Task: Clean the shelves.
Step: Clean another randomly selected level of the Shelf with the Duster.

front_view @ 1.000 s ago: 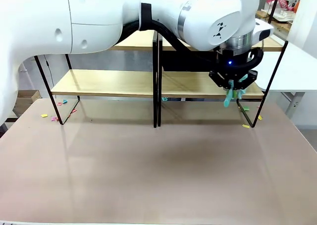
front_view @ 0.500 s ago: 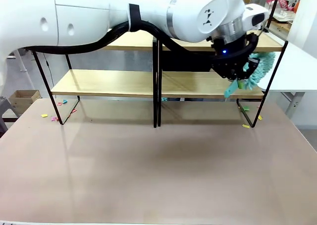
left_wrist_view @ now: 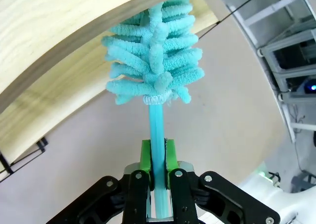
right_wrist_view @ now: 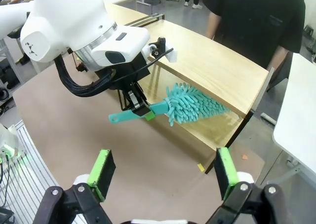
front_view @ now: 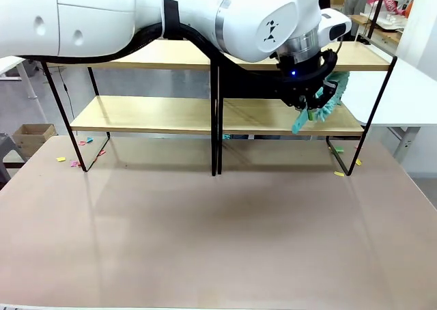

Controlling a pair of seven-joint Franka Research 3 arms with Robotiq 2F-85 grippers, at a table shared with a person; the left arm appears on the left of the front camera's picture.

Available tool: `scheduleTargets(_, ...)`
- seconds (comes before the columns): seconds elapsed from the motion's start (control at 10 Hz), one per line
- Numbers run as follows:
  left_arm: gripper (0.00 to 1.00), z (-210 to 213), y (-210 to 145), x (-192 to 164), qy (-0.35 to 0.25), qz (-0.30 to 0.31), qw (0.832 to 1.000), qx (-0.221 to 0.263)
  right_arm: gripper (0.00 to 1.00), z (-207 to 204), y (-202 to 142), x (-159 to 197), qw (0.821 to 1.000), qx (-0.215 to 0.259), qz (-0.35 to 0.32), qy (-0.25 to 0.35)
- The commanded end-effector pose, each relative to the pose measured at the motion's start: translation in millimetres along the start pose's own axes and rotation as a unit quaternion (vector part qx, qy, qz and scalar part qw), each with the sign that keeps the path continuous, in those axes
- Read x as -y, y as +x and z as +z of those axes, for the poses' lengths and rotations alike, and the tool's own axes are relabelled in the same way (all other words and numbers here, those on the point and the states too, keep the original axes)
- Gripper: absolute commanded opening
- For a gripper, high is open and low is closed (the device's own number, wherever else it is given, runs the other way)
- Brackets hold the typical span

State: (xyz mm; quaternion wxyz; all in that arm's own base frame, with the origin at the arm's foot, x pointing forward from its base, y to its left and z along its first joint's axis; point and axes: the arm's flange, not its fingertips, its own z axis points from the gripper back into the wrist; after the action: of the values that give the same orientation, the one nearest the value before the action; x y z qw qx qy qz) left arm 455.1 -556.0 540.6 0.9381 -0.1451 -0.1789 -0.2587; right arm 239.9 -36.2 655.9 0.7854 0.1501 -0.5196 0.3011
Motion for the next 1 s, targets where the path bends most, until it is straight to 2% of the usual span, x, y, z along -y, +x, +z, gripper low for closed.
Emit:
scheduleTargets(0.0, 0.13, 2.1, -6.9, -2.4, 0.042, 0.02, 0.999, 0.016, 1.0, -0.5, 0.3, 0.4, 1.0, 0.002, 0.001, 0.004)
scheduleTargets(0.5, 0.13, -25.3, 5.3, 0.9, 0.067, 0.023, 0.997, -0.009, 1.0, -0.5, 0.3, 0.4, 1.0, 0.002, 0.001, 0.004)
scheduleTargets(0.9, 0.13, -36.5, 7.8, 12.6, 0.046, -0.003, 0.999, -0.026, 1.0, -0.5, 0.3, 0.4, 1.0, 0.002, 0.001, 0.004)
